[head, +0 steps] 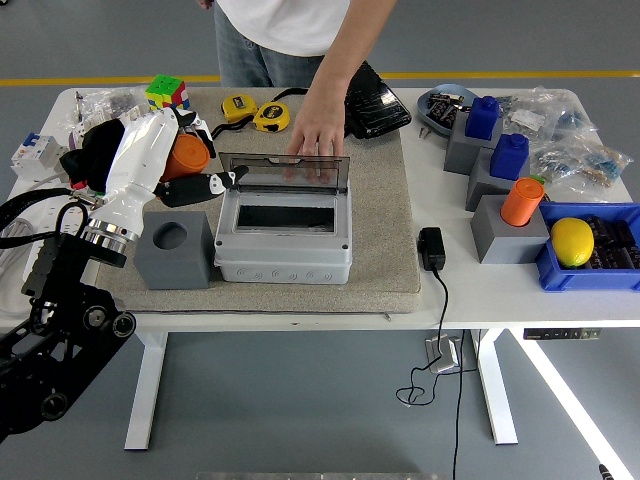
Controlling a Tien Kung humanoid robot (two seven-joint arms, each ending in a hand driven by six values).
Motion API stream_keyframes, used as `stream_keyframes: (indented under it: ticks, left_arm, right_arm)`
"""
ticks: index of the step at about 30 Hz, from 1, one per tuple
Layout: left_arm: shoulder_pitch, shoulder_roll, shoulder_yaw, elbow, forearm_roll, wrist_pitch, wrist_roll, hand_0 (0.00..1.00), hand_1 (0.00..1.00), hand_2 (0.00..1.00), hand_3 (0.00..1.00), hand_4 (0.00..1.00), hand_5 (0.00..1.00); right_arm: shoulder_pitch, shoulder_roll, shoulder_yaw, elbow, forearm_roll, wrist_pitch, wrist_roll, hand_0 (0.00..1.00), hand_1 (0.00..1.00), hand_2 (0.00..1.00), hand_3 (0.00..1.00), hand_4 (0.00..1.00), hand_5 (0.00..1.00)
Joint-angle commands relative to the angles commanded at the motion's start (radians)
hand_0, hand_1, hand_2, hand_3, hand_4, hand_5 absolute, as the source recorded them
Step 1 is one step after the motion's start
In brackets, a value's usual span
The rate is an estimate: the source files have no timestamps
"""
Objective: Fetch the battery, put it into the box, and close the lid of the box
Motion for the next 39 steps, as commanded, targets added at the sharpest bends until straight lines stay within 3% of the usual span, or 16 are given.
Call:
stream_keyframes:
  ticks: [5,11,16,21,28,39]
  left_arm:
    - [-0.03,0.022,0.069,-0.023,0.19,-0.043,0.049,0.028,0.035,0.098,0.118,0.809,0.209]
    - [-0.084,0.039,0.197,0.017,0.19,-0.067,0.06,0.028,0.039,0.101,0.118,0.803,0.223]
    - [-0.132,0.026,0.296,0.069,0.19,-0.066,0.059,0.037,0.041,0.105,0.11,0.769,0.243]
    - [-0.158,0.014,0.344,0.105,0.19,-0.067,0.058,0.037,0.042,0.105,0.111,0.752,0.257]
    - [-0.191,-0.018,0.37,0.162,0.19,-0.071,0.058,0.037,0.042,0.103,0.112,0.751,0.257]
    - [-0.243,-0.117,0.354,0.294,0.19,-0.055,0.047,0.037,0.042,0.104,0.108,0.736,0.269]
  right_arm:
    - [0.001,-0.003,0.005,0.0,-0.004,0.0,-0.001,0.824,0.79,0.763,0.796,0.998,0.998]
    - [0.001,-0.003,0.011,0.0,-0.01,-0.003,-0.001,0.824,0.79,0.763,0.797,0.998,0.998]
    - [0.003,0.0,0.005,0.0,-0.01,-0.002,0.001,0.824,0.79,0.763,0.797,0.998,0.998]
    - [0.001,0.0,0.009,0.0,-0.017,-0.001,-0.003,0.824,0.79,0.763,0.797,0.998,0.998]
    - [0.002,-0.008,0.013,0.0,-0.024,-0.004,-0.007,0.824,0.79,0.763,0.797,0.998,0.998]
    - [0.01,-0.005,0.002,0.0,-0.016,-0.003,-0.005,0.824,0.79,0.763,0.797,0.998,0.998]
